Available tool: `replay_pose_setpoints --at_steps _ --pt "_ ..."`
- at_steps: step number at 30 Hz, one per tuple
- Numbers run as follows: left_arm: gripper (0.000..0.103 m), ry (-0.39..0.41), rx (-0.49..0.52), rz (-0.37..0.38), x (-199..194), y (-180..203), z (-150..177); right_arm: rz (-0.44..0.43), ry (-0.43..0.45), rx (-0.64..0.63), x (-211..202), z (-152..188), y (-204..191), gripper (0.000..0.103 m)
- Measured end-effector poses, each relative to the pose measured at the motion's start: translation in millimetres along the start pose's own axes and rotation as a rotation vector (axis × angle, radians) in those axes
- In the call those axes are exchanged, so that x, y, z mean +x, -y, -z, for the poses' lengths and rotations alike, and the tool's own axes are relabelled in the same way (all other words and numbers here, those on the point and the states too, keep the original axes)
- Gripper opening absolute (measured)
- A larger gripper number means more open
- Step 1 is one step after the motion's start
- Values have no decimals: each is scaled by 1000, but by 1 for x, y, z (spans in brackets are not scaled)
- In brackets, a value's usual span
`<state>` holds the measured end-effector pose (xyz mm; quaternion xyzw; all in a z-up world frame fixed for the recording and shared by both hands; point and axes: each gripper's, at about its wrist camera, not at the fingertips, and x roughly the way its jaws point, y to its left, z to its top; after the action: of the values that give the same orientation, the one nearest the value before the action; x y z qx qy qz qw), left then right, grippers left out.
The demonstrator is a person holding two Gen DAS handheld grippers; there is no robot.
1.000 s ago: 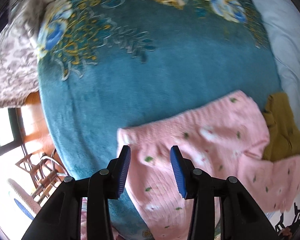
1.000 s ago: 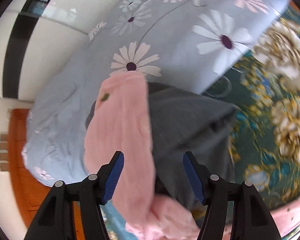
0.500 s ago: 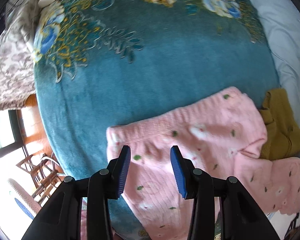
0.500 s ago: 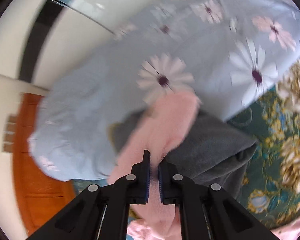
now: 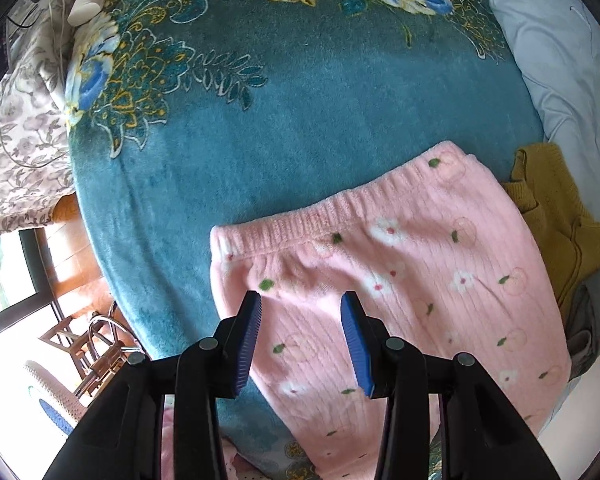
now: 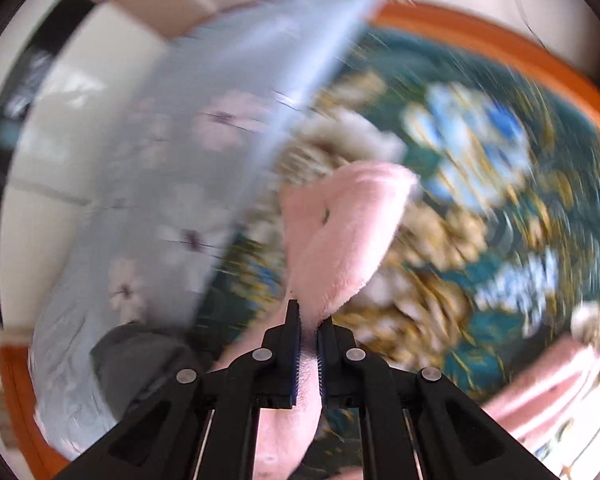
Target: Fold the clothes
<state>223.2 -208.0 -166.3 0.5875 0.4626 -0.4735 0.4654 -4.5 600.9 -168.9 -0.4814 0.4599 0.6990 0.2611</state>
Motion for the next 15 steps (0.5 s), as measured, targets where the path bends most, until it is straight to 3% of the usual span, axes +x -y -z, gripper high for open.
replay_pose_setpoints --at_steps 2,5,6,8,11,15 --pt "42 5 -12 -2 -2 -7 -1 25 -19 60 13 3 21 11" --pt "43 12 -38 0 -6 -18 -2 42 -1 6 1 8 13 13" --pt "43 11 -55 6 -6 -24 -2 48 5 -13 -3 9 11 30" --pt "43 5 -96 23 -4 -38 -3 59 17 -51 -12 12 6 55" --pt "43 -9 -147 54 0 -54 -2 76 34 -107 -24 16 -2 55" --pt "43 -9 -175 97 -6 -70 8 2 10 -249 -40 45 -32 56"
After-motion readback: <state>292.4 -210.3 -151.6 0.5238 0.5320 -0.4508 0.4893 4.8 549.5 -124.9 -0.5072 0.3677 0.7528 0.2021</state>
